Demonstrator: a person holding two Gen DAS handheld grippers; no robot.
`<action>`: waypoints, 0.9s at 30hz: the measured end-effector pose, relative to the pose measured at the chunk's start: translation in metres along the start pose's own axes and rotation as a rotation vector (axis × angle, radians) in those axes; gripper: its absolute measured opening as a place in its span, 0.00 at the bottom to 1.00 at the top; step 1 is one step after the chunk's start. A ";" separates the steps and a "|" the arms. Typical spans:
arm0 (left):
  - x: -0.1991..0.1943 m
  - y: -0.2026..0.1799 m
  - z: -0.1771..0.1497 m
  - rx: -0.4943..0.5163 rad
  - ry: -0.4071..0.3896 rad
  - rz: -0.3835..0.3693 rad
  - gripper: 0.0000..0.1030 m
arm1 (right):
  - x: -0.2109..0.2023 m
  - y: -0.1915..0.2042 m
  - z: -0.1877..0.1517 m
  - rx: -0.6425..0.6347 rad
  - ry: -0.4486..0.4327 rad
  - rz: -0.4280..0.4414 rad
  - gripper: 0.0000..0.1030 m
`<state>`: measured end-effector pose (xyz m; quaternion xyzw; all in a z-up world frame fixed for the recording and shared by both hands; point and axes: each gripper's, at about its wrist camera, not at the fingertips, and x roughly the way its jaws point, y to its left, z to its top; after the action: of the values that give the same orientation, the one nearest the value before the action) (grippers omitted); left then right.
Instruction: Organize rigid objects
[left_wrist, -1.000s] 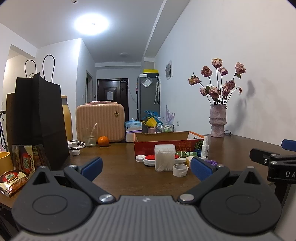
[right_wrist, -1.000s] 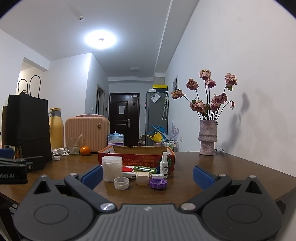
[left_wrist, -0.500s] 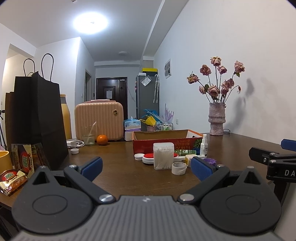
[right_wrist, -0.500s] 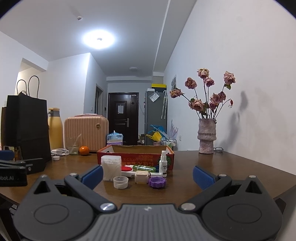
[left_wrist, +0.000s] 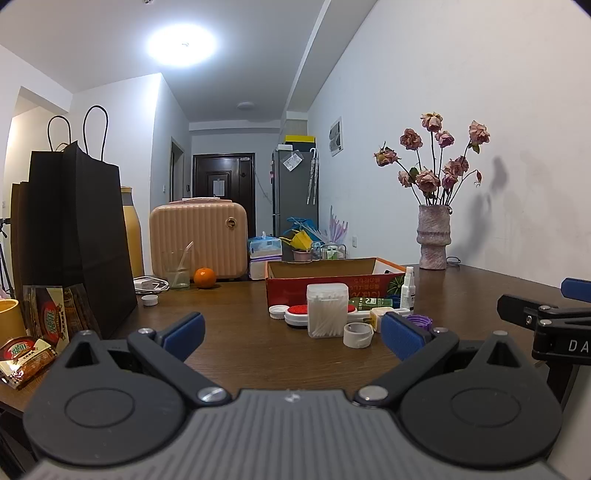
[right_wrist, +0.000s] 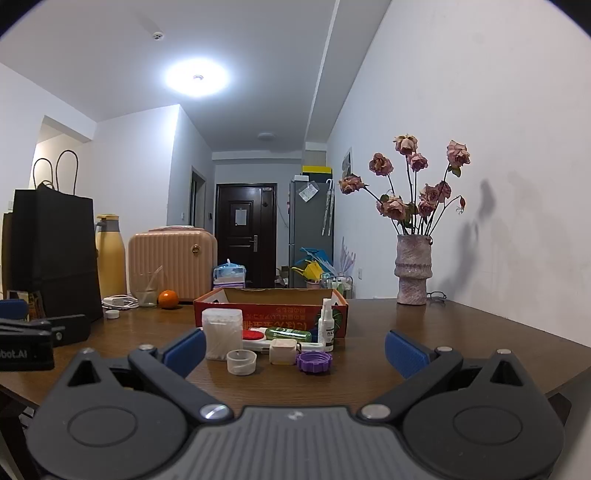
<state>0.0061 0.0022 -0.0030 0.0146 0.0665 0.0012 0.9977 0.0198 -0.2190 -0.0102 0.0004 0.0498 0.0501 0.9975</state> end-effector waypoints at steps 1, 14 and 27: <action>0.000 0.000 0.000 0.000 0.000 0.001 1.00 | 0.000 0.000 0.000 0.001 0.000 0.000 1.00; 0.001 0.000 0.000 0.001 0.000 0.001 1.00 | 0.002 0.000 -0.003 0.008 0.011 0.003 1.00; 0.056 0.000 -0.002 0.026 0.053 0.080 1.00 | 0.062 -0.018 -0.022 0.052 0.063 0.036 1.00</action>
<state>0.0614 0.0028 -0.0129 0.0303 0.0925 0.0406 0.9944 0.0808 -0.2304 -0.0385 0.0258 0.0827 0.0669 0.9940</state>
